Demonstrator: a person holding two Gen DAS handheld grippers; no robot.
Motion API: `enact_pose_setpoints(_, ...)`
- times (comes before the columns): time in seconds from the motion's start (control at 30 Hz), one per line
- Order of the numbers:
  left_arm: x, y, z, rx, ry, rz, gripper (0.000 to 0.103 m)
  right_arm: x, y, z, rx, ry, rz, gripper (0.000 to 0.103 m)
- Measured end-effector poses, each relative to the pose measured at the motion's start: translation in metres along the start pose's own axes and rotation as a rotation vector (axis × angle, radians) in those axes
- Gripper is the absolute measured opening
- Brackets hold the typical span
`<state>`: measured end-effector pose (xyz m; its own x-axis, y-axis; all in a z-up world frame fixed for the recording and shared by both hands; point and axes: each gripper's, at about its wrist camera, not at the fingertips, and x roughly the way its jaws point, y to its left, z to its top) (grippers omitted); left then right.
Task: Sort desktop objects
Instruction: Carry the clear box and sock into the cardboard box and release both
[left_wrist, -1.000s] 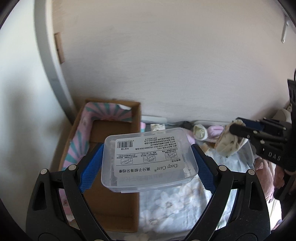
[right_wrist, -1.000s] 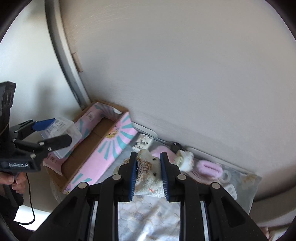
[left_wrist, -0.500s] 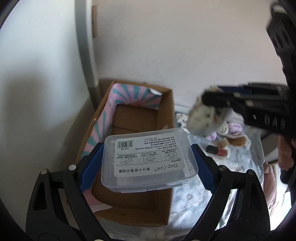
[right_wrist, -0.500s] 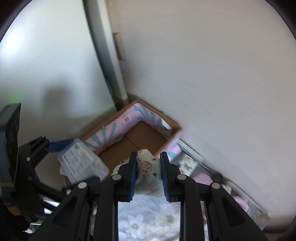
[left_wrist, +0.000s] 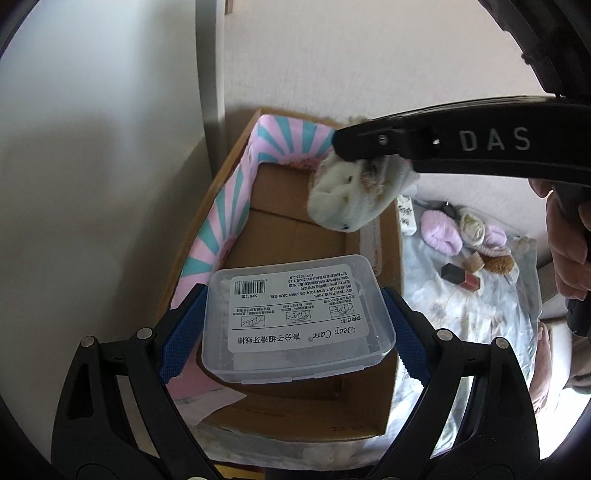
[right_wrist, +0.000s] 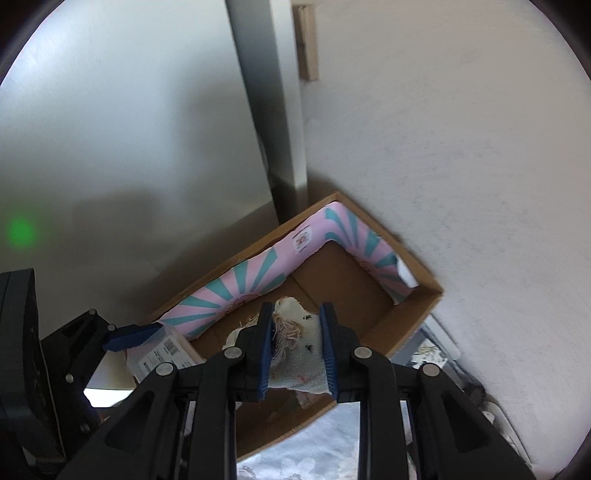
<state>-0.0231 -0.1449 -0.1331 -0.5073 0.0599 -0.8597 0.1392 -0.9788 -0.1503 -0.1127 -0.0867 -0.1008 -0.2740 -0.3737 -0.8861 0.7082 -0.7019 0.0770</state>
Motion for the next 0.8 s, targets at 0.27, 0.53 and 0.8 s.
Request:
enact_pose_setpoints(0.27, 0.007, 0.003, 0.002, 0.01, 0.02, -0.01, 0.09, 0.012, 0.001, 0.002, 0.011, 0.031, 0.01, 0.022)
enact_pose_setpoints(0.53, 0.011, 0.0, 0.004, 0.02, 0.033, -0.032, 0.09, 0.018, 0.001, 0.001, 0.009, 0.051, 0.021, 0.022)
enact_pose_setpoints(0.8, 0.021, -0.006, 0.005, 0.015, 0.085, -0.01, 0.103, 0.029, -0.005, -0.001, 0.087, 0.048, -0.017, 0.074)
